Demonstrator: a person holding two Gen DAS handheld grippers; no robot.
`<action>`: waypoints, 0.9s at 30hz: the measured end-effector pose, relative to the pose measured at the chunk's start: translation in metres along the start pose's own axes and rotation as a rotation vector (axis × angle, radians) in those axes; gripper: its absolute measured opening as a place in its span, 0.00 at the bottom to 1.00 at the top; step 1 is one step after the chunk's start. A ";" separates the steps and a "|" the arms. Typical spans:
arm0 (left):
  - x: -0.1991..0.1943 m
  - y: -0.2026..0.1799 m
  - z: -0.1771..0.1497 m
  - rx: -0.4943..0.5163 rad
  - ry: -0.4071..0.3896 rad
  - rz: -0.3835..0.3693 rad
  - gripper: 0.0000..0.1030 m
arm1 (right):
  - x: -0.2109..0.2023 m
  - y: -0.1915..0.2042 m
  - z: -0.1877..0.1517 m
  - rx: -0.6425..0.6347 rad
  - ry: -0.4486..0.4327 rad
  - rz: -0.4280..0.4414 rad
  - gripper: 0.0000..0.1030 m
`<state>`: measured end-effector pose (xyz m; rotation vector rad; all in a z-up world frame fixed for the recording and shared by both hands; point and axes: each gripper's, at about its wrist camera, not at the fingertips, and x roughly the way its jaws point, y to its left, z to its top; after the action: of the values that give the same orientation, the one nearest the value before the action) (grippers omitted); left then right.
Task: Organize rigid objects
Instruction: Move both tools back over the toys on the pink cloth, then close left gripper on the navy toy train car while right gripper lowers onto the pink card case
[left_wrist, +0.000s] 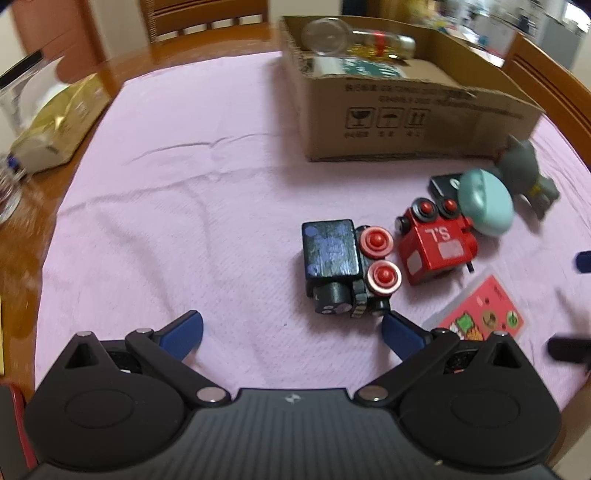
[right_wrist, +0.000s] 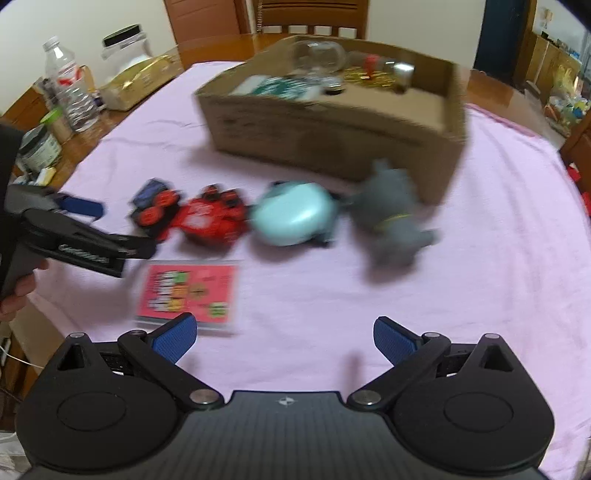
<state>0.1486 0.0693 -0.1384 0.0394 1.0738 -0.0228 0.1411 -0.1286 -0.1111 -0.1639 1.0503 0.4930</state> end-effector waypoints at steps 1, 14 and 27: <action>0.000 0.002 -0.001 0.023 -0.004 -0.015 0.99 | 0.004 0.012 -0.002 -0.003 -0.002 0.011 1.00; 0.000 0.016 -0.007 0.145 -0.041 -0.089 0.99 | 0.047 0.083 0.003 -0.082 -0.060 -0.084 1.00; 0.000 0.011 -0.006 0.142 -0.061 -0.092 0.99 | 0.039 0.055 0.000 0.031 -0.069 -0.155 0.90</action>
<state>0.1435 0.0802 -0.1413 0.1168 1.0111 -0.1825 0.1316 -0.0677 -0.1392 -0.1979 0.9694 0.3398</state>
